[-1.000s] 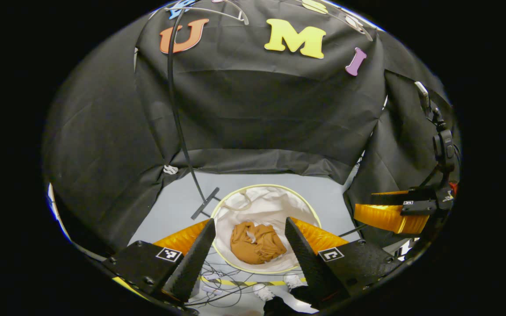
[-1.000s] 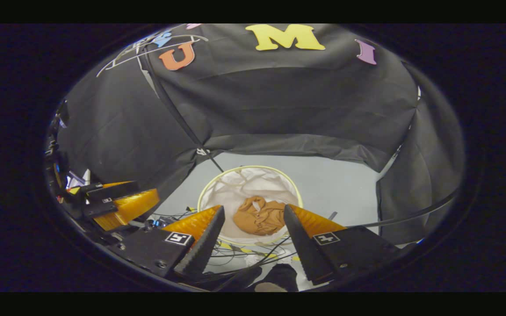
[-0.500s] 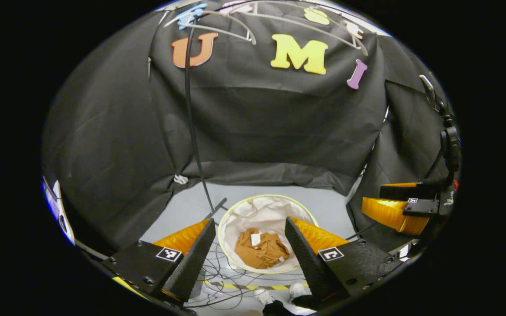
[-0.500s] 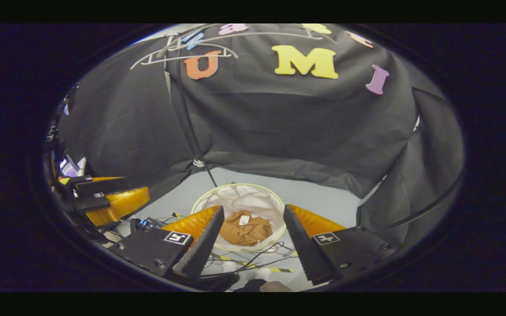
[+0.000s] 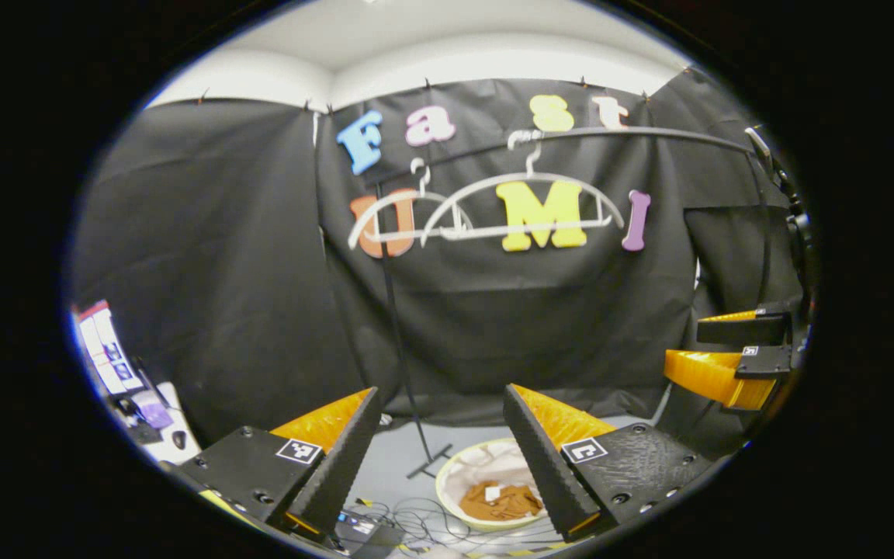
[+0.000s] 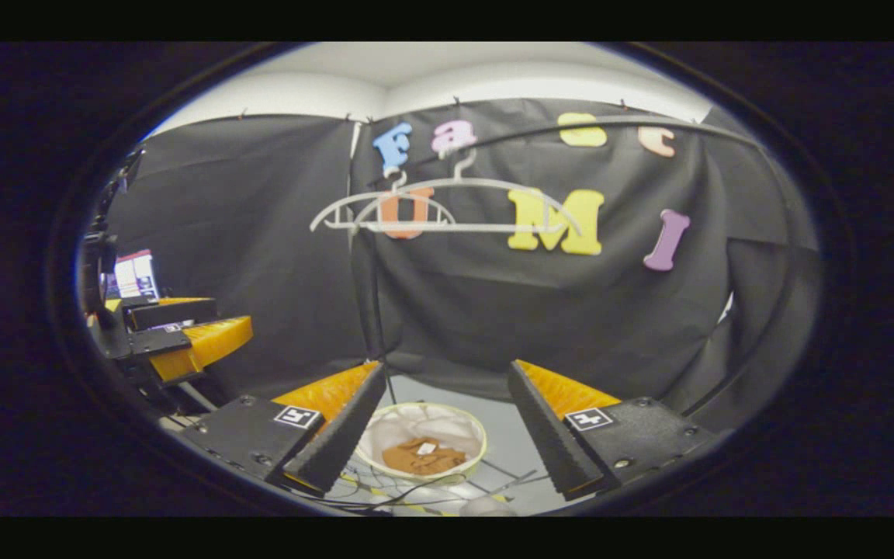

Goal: Grasp the clothes on the hanger with both hands and then place them into the laundry hamper below.

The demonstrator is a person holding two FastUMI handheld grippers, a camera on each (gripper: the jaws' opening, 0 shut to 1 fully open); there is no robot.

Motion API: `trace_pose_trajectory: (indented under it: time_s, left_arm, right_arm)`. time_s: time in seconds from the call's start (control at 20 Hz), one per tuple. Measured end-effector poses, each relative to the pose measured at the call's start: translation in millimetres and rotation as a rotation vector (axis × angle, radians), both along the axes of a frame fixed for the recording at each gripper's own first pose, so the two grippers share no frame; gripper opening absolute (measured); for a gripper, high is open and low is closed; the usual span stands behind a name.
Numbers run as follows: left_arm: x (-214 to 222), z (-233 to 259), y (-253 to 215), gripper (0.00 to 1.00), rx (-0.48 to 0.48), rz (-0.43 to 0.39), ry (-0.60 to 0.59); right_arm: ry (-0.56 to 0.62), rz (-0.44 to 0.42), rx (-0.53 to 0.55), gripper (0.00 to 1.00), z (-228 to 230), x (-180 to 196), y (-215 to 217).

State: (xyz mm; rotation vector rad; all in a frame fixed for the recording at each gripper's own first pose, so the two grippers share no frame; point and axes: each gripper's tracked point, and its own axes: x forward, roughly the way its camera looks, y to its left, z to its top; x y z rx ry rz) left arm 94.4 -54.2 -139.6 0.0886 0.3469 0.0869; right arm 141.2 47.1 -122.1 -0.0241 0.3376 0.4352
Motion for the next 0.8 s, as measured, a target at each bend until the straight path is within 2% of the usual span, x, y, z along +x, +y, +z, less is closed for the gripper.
trace_pose_trajectory:
  time_s: [0.25, 0.45, 0.6, 0.8]
  left_arm:
    - [-61, 100, -2, 0.97, 0.016, 0.087, -0.129]
    - [-109, 158, 6, 0.99, 0.001, 0.145, -0.227]
    - [-142, 167, 23, 0.99, 0.004, 0.185, -0.255]
    - [-167, 166, 38, 0.99, -0.014, 0.192, -0.239]
  right_arm:
    - [-0.116, 0.024, 0.13, 1.0, 71, -62, -46]
    - [-0.142, -0.002, 0.195, 1.0, 92, -92, -66]
    - [-0.16, -0.016, 0.196, 0.98, 95, -112, -67]
    - [-0.192, -0.027, 0.172, 0.99, 101, -141, -48]
